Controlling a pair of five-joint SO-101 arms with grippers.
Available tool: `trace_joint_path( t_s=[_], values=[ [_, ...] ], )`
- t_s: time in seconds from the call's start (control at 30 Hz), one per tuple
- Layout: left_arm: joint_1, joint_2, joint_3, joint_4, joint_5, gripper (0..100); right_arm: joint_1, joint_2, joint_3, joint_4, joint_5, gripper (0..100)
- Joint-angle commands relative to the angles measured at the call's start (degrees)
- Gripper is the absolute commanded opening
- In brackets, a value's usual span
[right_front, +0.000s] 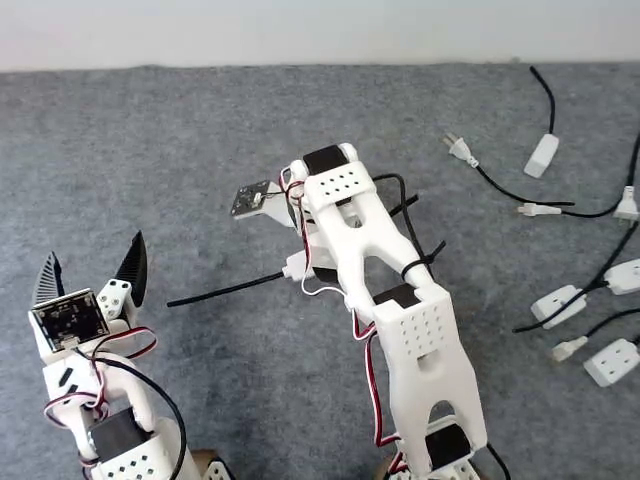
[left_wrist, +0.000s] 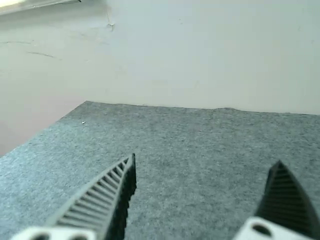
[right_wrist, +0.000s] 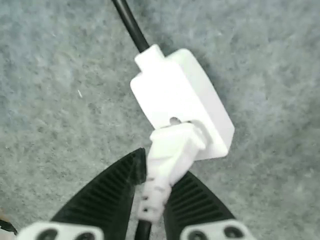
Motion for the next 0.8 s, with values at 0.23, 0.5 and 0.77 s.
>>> trace_joint_path(
  t_s=[0.23,0.5,0.77],
  values=[
    [-0.18,-0.44,-0.48,0.35,0.35,40,-0.31,-4.44,-0.62,0.57,-2.99,1.6],
    [-0.18,-0.44,-0.48,0.88,0.35,40,-0.13,-4.44,-2.11,0.75,-3.08,8.6],
    [-0.18,-0.44,-0.48,0.97,0.35,40,-0.40,-4.00,-11.60,0.84,-3.08,8.7]
  ],
)
